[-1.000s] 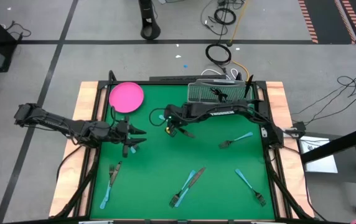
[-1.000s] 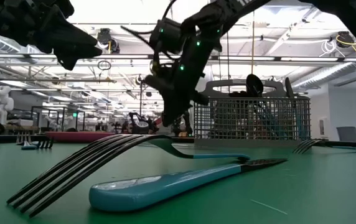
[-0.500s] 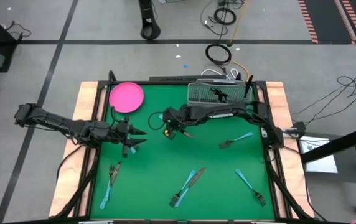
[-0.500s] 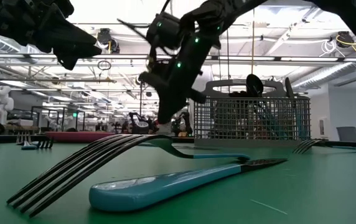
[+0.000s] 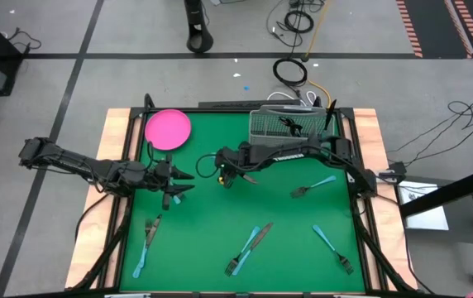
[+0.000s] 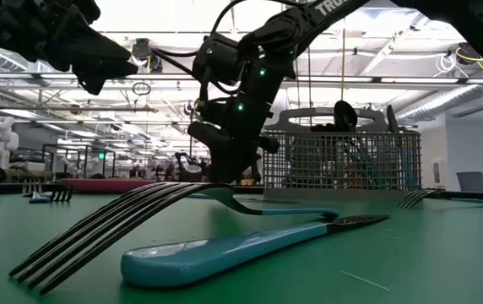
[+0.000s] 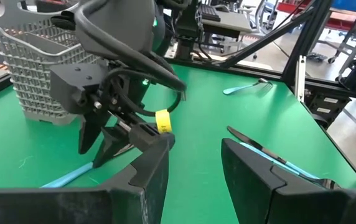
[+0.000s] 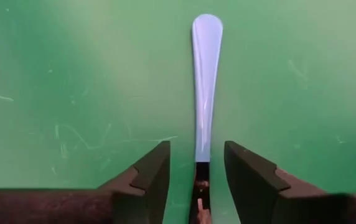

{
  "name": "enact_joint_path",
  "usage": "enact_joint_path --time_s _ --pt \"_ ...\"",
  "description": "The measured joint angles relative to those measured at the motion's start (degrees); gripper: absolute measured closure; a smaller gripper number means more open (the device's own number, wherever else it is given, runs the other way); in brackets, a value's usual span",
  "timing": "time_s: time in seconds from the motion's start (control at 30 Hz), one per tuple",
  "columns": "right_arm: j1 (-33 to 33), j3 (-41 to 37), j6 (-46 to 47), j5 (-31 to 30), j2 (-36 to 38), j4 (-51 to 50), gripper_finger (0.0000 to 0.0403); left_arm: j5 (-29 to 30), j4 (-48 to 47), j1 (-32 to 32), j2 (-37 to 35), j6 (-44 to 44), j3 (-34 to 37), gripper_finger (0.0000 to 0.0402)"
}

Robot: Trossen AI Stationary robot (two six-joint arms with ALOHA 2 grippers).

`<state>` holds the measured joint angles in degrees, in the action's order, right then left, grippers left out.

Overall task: Sort silverware
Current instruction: Put the top black knife into the cutlery rack with the other black knife

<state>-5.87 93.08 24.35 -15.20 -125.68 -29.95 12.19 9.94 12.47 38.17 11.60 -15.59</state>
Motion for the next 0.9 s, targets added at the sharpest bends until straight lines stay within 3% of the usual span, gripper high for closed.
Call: enact_joint_path --time_s 0.73,0.9 --pt "0.0 0.4 2.2 -0.3 -4.6 -2.5 0.0319 0.0 0.0 0.0 0.0 0.0 0.0 0.0252" --pt "0.0 0.3 2.6 0.1 -4.7 -3.4 0.0369 0.0 0.0 0.0 0.0 0.0 0.0 0.0252"
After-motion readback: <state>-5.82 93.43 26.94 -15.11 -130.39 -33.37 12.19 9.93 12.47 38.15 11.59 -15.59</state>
